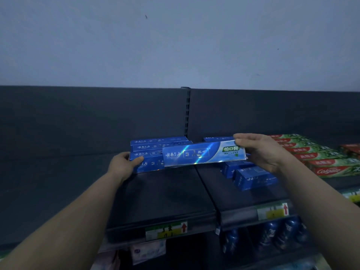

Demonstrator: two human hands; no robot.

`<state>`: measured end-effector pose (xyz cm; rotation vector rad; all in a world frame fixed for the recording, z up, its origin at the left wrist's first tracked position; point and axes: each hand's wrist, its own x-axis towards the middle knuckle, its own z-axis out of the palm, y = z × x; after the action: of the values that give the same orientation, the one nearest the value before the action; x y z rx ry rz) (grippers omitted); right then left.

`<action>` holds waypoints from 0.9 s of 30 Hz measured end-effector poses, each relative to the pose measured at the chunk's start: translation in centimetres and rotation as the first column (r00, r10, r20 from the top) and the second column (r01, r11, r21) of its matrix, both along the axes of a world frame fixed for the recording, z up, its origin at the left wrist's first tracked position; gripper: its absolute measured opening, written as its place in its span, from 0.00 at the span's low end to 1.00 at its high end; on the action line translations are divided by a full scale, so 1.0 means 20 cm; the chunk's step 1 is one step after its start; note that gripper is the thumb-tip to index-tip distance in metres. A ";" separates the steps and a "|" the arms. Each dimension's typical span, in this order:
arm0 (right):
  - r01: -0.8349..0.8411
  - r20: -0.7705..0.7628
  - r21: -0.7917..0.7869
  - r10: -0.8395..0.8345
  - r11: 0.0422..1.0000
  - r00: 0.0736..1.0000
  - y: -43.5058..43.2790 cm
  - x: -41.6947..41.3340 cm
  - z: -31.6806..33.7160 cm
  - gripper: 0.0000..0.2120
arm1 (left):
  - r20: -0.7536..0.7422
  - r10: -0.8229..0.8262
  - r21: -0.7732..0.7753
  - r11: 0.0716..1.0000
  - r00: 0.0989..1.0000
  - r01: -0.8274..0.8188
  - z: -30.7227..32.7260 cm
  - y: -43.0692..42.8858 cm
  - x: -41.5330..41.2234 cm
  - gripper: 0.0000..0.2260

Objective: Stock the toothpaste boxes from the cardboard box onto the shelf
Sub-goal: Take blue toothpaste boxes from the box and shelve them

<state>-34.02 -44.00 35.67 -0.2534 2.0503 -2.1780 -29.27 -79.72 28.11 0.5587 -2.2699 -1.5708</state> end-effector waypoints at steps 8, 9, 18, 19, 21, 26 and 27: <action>-0.110 0.055 0.078 0.106 0.991 0.993 -0.23 -0.07 -0.11 0.13 | 0.003 0.081 -0.023 0.996 0.997 -0.081 0.03 -0.08 0.01 0.17; -0.118 0.062 0.058 0.115 0.991 0.991 -0.25 -0.08 -0.13 0.14 | -0.010 0.085 -0.018 0.996 0.996 -0.085 0.04 -0.09 0.03 0.15; -0.061 0.030 0.322 0.055 0.945 0.998 -0.36 -0.11 -0.31 0.23 | -0.154 0.155 -0.009 0.987 0.976 -0.158 0.10 -0.03 0.15 0.12; -0.044 0.008 0.354 0.044 0.934 0.999 -0.36 -0.10 -0.32 0.24 | -0.165 0.155 -0.009 0.987 0.974 -0.159 0.11 0.00 0.17 0.13; -0.025 -0.038 0.389 0.043 0.921 0.998 -0.37 -0.09 -0.32 0.26 | -0.182 0.161 -0.006 0.986 0.970 -0.165 0.11 0.03 0.20 0.14; 0.053 -0.188 0.512 0.052 0.858 0.981 -0.40 -0.05 -0.31 0.29 | -0.206 0.139 -0.045 0.987 0.968 -0.152 0.11 0.11 0.28 0.14; 0.087 -0.221 0.527 0.037 0.846 0.975 -0.40 -0.04 -0.31 0.30 | -0.214 0.123 -0.065 0.988 0.969 -0.140 0.11 0.13 0.29 0.13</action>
<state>-34.77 -51.96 29.52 -0.4175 2.6941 -1.5442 -23.37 -77.09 30.30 0.4877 -2.0835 -1.3987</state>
